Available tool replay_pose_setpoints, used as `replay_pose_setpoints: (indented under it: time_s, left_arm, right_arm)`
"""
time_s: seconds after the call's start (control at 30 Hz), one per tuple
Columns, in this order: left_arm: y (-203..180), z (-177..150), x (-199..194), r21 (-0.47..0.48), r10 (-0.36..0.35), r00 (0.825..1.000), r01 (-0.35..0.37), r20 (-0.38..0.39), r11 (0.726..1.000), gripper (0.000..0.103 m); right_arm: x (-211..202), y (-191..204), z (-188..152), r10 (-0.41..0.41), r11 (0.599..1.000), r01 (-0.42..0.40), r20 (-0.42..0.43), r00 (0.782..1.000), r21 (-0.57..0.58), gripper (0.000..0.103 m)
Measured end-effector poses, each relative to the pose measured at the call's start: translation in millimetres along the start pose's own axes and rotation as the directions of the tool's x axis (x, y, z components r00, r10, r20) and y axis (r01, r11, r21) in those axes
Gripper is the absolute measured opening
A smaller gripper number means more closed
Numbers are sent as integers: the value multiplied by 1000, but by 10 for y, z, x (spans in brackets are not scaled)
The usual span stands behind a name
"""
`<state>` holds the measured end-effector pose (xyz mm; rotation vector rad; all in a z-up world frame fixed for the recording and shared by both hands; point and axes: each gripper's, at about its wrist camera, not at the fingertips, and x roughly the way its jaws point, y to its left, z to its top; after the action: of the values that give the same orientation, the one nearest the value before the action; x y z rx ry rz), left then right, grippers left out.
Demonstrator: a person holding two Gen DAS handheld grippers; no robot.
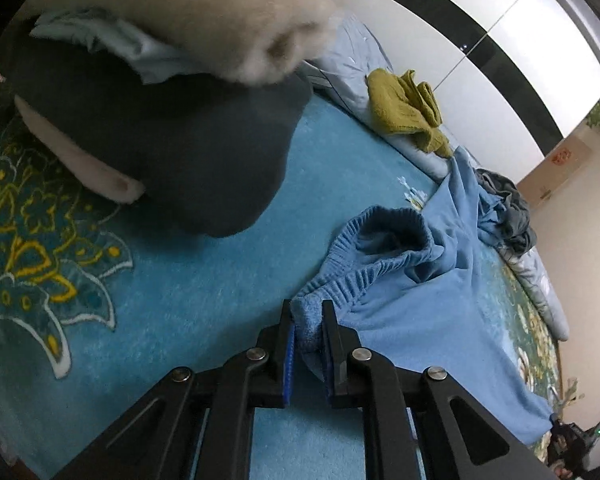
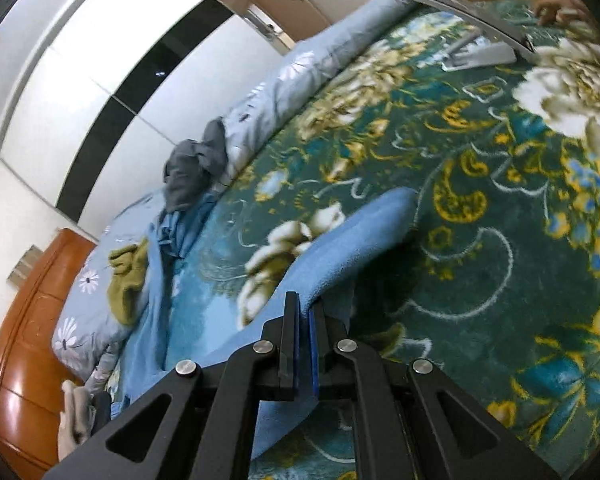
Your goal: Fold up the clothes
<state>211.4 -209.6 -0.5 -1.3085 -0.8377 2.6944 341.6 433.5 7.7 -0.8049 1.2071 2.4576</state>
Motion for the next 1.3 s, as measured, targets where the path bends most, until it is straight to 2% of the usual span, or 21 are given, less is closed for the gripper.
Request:
replay_pose_setpoints:
  time_s: [0.1, 0.17, 0.3, 0.43, 0.53, 0.6, 0.67, 0.7, 0.73, 0.8, 0.9, 0.97, 1.03, 1.2, 1.3]
  left_arm:
    - [-109, 61, -64, 21, 9, 1000, -9, 22, 1000, 25]
    - [-178, 84, -108, 48, 39, 998, -42, 48, 998, 40]
    - [-311, 79, -265, 148, 82, 989, -101, 125, 984, 50]
    - [-533, 49, -356, 252, 89, 977, -137, 193, 958, 60]
    - [-728, 15, -356, 341, 69, 974, -142, 217, 929, 64]
    - [-833, -28, -262, 371, 37, 981, -106, 190, 922, 66]
    - [-908, -62, -132, 378, 7, 991, -59, 137, 924, 66]
    - [-941, -92, -65, 380, -1, 994, -41, 108, 924, 66]
    - [-974, -121, 2, 382, -9, 997, -22, 80, 924, 66]
    - [-1033, -177, 134, 388, -16, 999, 3, 32, 922, 66]
    - [-1080, -252, 288, 396, -9, 1000, 15, -16, 918, 66]
    - [-1103, -299, 373, 396, -4, 999, 21, -44, 918, 66]
    - [-1100, -349, 427, 389, 2, 998, 22, -60, 921, 66]
    - [-1051, -343, 443, 376, 6, 998, 18, -64, 926, 66]
    - [-958, -290, 412, 355, 7, 998, 15, -60, 935, 67]
  right_arm:
    - [1, 162, 14, -12, 999, 13, 23, 1000, -47, 4]
    - [12, 345, 4, -21, 994, 25, 38, 999, -109, 4]
    - [177, 890, -198, -24, 955, 31, 28, 999, -294, 4]
    - [432, 1310, -589, -25, 883, -3, -53, 998, -469, 6]
    - [619, 1462, -930, -26, 829, -68, -158, 987, -556, 6]
    - [666, 1440, -1043, -14, 817, -112, -213, 977, -566, 10]
    - [683, 1393, -1114, 5, 814, -156, -262, 965, -559, 19]
    - [652, 1357, -1114, 26, 819, -180, -278, 960, -545, 29]
    - [600, 1316, -1094, 50, 824, -199, -281, 958, -531, 33]
    - [472, 1207, -1006, 86, 837, -211, -260, 962, -505, 35]
    - [385, 1063, -827, 53, 866, -141, -193, 980, -480, 35]
    - [418, 1035, -734, 36, 884, -118, -186, 982, -453, 35]
    - [476, 1071, -699, 56, 890, -140, -202, 978, -433, 35]
    - [857, 1404, -808, 60, 866, -189, -280, 958, -463, 35]
    - [1109, 1458, -877, -1, 871, -152, -310, 951, -468, 35]
